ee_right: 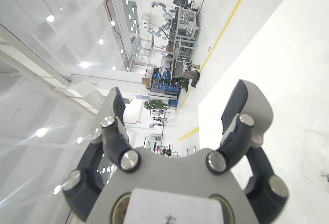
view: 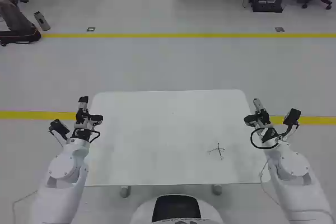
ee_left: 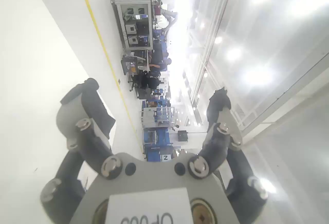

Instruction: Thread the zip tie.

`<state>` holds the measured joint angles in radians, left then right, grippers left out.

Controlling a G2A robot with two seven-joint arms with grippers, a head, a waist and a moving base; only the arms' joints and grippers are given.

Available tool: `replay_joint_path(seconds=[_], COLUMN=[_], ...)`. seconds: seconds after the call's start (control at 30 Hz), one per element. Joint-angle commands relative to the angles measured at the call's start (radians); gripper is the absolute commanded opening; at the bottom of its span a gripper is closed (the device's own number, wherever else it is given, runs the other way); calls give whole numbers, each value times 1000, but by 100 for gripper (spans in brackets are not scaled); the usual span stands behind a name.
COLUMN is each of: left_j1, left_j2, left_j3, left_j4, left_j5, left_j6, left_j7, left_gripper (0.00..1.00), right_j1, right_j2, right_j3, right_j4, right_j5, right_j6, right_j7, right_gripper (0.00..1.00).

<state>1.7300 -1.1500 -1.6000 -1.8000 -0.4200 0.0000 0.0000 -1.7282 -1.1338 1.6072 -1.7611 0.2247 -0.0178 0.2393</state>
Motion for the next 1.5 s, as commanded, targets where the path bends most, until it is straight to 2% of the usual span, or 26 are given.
replay_joint_path(seconds=[0.0, 0.3, 0.53, 0.63, 0.7, 1.1, 1.13, 1.37, 1.47], left_j1=[0, 0, 0, 0, 0, 0, 0, 0, 0], left_j2=[0, 0, 0, 0, 0, 0, 0, 0, 0], left_j3=[0, 0, 0, 0, 0, 0, 0, 0, 0], left_j4=[0, 0, 0, 0, 0, 0, 0, 0, 0], left_j5=[0, 0, 0, 0, 0, 0, 0, 0, 0], left_j6=[0, 0, 0, 0, 0, 0, 0, 0, 0], left_j7=[0, 0, 0, 0, 0, 0, 0, 0, 0], left_gripper=[100, 100, 100, 100, 100, 100, 100, 100, 100], right_j1=[-2, 9, 140, 187, 200, 204, 215, 260, 265], right_j2=[4, 5, 22, 35, 52, 55, 61, 75, 75], right_j3=[4, 1, -20, -51, -77, -82, -93, -194, -219], right_j4=[8, -1, 31, 44, 43, 35, 28, 12, 26], right_j5=[-55, -80, -289, -442, -605, -646, -727, -994, -1017], right_j6=[-12, -20, 32, 70, 48, 34, 28, 71, 87], right_j7=[32, 48, 211, 345, 518, 540, 584, 809, 847], right_gripper=[100, 100, 100, 100, 100, 100, 100, 100, 100])
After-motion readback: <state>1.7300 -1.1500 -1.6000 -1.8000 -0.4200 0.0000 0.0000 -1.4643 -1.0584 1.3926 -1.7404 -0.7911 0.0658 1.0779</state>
